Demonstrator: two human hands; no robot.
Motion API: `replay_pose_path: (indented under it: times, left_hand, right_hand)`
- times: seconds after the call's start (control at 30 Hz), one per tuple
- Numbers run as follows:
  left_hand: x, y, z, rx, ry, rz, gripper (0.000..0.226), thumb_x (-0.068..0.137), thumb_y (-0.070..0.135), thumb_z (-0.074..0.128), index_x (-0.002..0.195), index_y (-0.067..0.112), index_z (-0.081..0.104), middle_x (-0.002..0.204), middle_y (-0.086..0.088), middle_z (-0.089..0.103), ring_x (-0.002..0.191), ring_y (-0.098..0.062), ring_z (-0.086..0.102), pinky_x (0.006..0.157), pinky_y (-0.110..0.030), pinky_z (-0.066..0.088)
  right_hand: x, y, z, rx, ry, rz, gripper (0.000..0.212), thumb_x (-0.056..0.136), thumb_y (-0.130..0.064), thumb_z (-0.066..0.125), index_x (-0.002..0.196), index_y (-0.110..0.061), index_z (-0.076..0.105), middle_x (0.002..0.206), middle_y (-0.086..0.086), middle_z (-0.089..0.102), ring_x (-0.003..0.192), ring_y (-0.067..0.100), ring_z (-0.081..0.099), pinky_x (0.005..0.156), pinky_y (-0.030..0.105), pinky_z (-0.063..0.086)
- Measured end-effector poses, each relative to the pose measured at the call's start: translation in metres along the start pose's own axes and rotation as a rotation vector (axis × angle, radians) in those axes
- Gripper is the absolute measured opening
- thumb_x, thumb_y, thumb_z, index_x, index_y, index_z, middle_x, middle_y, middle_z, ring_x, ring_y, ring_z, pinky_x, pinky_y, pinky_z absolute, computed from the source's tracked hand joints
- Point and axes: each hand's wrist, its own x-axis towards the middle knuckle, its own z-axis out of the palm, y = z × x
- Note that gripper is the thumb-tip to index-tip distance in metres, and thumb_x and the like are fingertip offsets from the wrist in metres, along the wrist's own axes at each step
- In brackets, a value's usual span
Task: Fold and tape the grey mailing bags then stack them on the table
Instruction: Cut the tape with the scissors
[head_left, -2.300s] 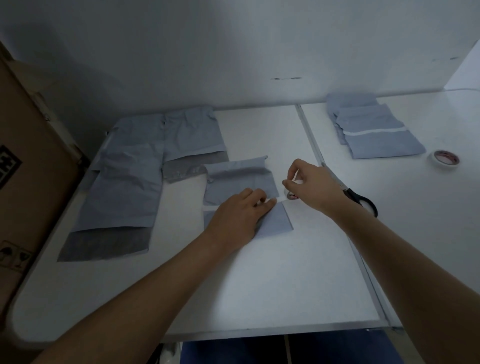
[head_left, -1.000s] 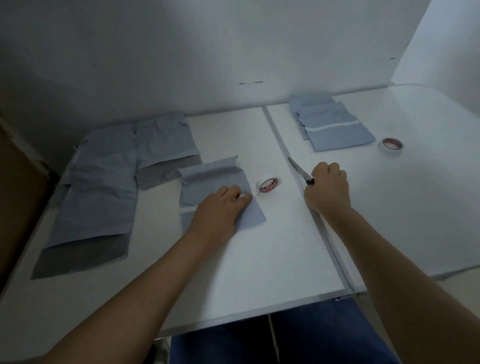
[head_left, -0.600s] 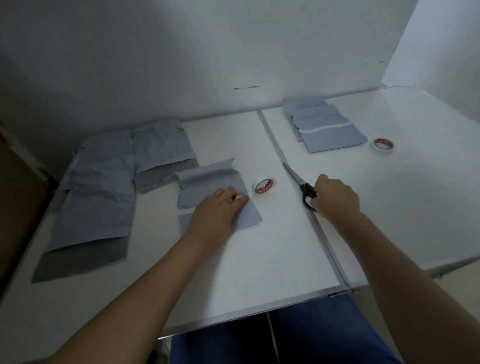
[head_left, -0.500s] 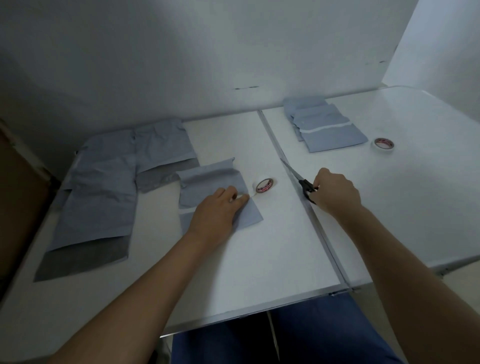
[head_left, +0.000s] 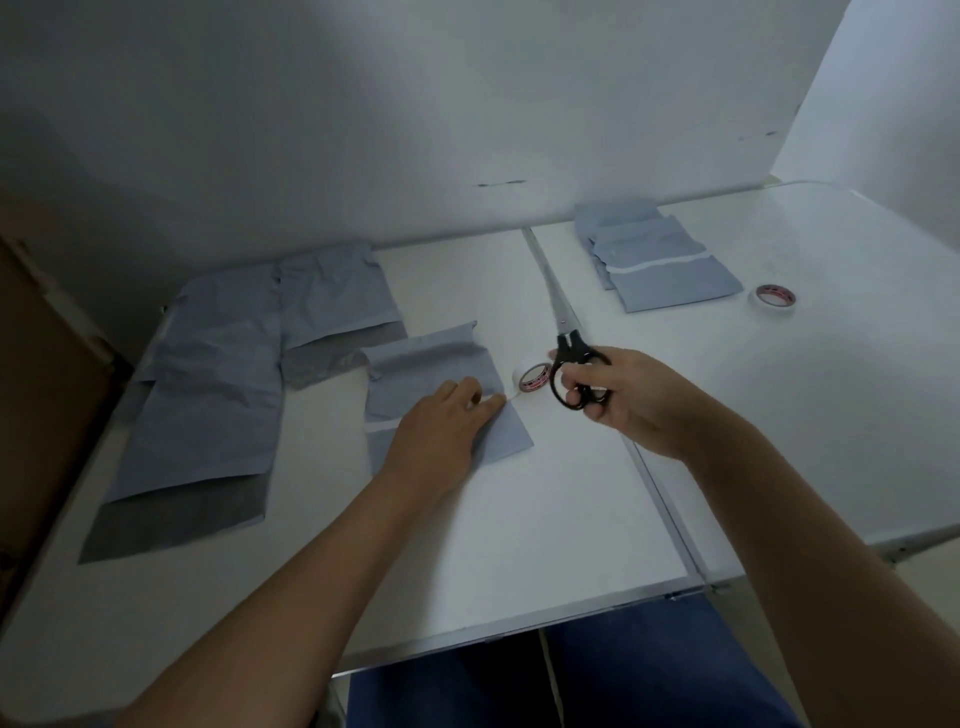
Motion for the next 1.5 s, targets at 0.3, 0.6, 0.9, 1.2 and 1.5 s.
replay_pose_path:
  times: [0.3, 0.6, 0.9, 1.2, 1.5]
  left_hand:
    - [-0.001, -0.002, 0.004, 0.003, 0.011, 0.006, 0.049, 0.076, 0.006, 0.065, 0.124, 0.017, 0.061, 0.102, -0.005, 0.055, 0.085, -0.024, 0.054, 0.055, -0.028, 0.029]
    - [0.000, -0.001, 0.003, -0.008, -0.008, -0.020, 0.057, 0.076, 0.002, 0.061, 0.130, 0.018, 0.058, 0.106, -0.006, 0.055, 0.088, -0.025, 0.053, 0.059, -0.029, 0.033]
    - [0.000, -0.003, 0.007, -0.028, 0.025, -0.012, 0.057, 0.073, 0.000, 0.064, 0.127, 0.017, 0.061, 0.103, -0.007, 0.056, 0.085, -0.027, 0.054, 0.057, -0.032, 0.039]
    - [-0.003, -0.005, 0.013, -0.026, 0.048, -0.014, 0.057, 0.080, 0.017, 0.028, 0.126, 0.018, 0.062, 0.104, -0.006, 0.057, 0.082, -0.025, 0.052, 0.056, -0.031, 0.038]
    - [-0.003, -0.005, 0.014, -0.019, 0.059, -0.017, 0.056, 0.079, 0.016, 0.032, 0.126, 0.018, 0.062, 0.103, -0.005, 0.056, 0.080, -0.024, 0.049, 0.054, -0.031, 0.038]
  right_hand:
    - [-0.015, 0.005, 0.013, 0.194, -0.280, 0.140, 0.036, 0.097, -0.010, 0.042, 0.129, 0.002, 0.053, 0.125, 0.027, 0.059, 0.113, 0.041, 0.061, 0.093, 0.045, 0.053]
    - [-0.004, 0.011, 0.022, -0.283, -0.009, 0.036, 0.028, 0.091, -0.031, 0.064, 0.110, -0.011, 0.066, 0.074, 0.003, 0.059, 0.058, 0.012, 0.057, 0.054, 0.021, 0.044]
    - [-0.019, 0.011, 0.015, -0.751, 0.021, 0.396, 0.051, 0.088, -0.054, 0.057, 0.095, -0.005, 0.067, 0.054, 0.002, 0.055, 0.042, 0.012, 0.051, 0.046, 0.020, 0.033]
    - [-0.007, 0.026, 0.011, -0.696, 0.085, 0.319, 0.048, 0.082, -0.054, 0.065, 0.089, -0.006, 0.068, 0.051, -0.001, 0.057, 0.041, 0.010, 0.053, 0.043, 0.018, 0.034]
    - [-0.003, 0.038, 0.016, -0.617, 0.143, 0.255, 0.039, 0.090, -0.035, 0.063, 0.103, 0.001, 0.071, 0.065, 0.010, 0.056, 0.044, 0.015, 0.046, 0.041, 0.016, 0.034]
